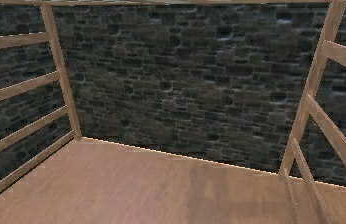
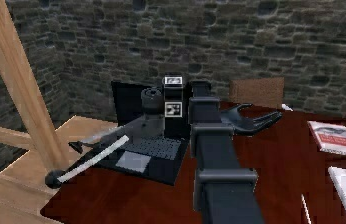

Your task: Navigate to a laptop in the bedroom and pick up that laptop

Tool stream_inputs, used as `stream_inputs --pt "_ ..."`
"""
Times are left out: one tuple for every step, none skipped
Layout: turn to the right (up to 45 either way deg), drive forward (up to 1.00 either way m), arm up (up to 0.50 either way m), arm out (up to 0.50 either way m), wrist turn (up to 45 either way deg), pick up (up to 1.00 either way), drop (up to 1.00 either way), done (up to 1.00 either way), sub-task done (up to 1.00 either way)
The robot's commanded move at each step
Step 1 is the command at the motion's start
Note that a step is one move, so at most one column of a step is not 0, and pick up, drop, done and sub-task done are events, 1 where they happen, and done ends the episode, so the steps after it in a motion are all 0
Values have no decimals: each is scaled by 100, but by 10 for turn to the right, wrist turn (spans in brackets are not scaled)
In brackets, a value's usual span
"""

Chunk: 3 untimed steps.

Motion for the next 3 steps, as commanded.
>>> stream_inputs --pt "0 0 0 0 450 0 0 0 0" --pt "0 0 0 0 450 0 0 0 0" --pt "0 0 0 0 90 0 0 0 0"
